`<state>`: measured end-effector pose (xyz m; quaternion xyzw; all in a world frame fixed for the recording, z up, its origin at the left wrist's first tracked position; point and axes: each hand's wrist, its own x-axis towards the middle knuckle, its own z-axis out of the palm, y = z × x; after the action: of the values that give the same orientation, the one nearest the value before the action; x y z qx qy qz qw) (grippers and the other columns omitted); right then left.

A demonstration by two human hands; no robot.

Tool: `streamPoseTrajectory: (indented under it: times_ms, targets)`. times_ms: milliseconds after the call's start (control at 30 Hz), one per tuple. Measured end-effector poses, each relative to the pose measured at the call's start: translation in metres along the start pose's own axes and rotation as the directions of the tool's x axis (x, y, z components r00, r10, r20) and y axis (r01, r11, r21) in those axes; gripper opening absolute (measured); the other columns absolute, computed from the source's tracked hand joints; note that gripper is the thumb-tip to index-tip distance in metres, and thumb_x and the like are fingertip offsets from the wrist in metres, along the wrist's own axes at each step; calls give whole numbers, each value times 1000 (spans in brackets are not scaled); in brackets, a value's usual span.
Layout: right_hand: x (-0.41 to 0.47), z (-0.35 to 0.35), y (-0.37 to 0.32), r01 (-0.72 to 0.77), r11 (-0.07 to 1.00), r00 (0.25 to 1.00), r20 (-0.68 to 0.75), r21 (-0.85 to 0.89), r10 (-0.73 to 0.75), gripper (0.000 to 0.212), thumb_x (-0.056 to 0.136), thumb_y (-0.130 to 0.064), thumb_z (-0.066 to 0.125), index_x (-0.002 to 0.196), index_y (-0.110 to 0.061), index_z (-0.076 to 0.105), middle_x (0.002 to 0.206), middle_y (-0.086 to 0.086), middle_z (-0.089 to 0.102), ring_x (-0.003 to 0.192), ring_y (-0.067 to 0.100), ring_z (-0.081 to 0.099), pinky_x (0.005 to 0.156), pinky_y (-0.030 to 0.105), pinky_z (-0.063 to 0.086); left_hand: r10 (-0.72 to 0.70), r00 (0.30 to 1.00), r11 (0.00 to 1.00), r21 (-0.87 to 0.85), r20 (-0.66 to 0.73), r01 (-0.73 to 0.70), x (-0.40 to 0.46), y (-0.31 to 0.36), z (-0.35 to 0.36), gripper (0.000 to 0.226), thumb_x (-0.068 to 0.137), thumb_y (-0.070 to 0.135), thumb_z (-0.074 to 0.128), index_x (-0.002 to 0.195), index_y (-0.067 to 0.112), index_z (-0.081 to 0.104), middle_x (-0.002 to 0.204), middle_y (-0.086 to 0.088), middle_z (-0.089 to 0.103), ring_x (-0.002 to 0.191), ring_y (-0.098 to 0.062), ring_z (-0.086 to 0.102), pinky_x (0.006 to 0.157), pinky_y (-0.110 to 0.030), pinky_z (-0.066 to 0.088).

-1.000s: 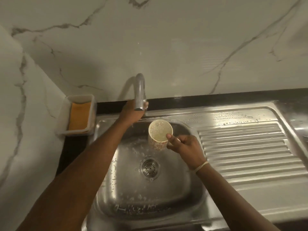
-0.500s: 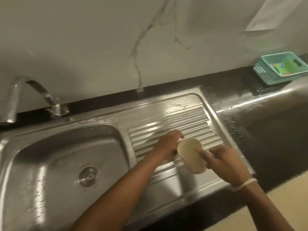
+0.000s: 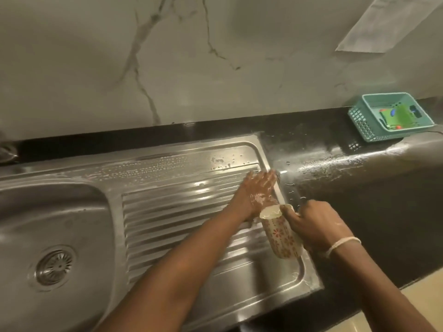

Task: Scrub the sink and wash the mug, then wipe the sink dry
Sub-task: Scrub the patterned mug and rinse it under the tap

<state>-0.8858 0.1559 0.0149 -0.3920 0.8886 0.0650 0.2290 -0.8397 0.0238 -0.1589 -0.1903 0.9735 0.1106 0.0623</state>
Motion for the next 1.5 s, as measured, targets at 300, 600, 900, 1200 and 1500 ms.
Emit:
streamPoseTrajectory:
  times_ms: [300,600,900,1200,1500]
  targets:
    - [57,-12,-71,169,963,985,0,-210,-172,61,99,-56,37,64,-10,56,57,3,58,54,14,60,52,26,52,-237,971,971,-16,-32,237,-2,-58,-11,66,101,42,28,155,19,-1,162,-9,-11,149,-29,-8,120,-49,-5]
    - [43,7,-203,365,907,931,102,-208,-351,53,99,-53,44,60,-17,49,55,-2,54,49,9,56,43,20,36,-478,857,879,-102,-194,467,-134,-152,6,79,95,60,-5,155,13,16,162,-9,11,149,-29,10,118,-54,13]
    - [-11,48,-339,563,802,826,185,-201,-533,49,98,-54,42,69,-18,58,62,-3,61,54,10,60,51,20,42,-729,607,682,-250,-318,688,-284,-227,24,72,99,56,25,140,2,48,147,-16,44,138,-30,40,103,-51,41]
    - [-64,68,-354,645,764,749,204,-5,-630,48,101,-51,41,66,-21,55,55,-7,59,48,8,63,51,19,51,-820,570,553,-314,-46,771,-407,-230,48,94,86,69,9,153,4,15,161,-15,9,149,-29,8,119,-53,14]
    - [-99,86,-342,755,647,642,83,103,-762,58,98,-53,42,70,-10,69,52,-2,61,52,12,66,62,25,59,-881,473,393,-508,31,766,-463,-205,25,41,83,36,62,119,18,59,117,0,58,107,-19,60,86,-31,50]
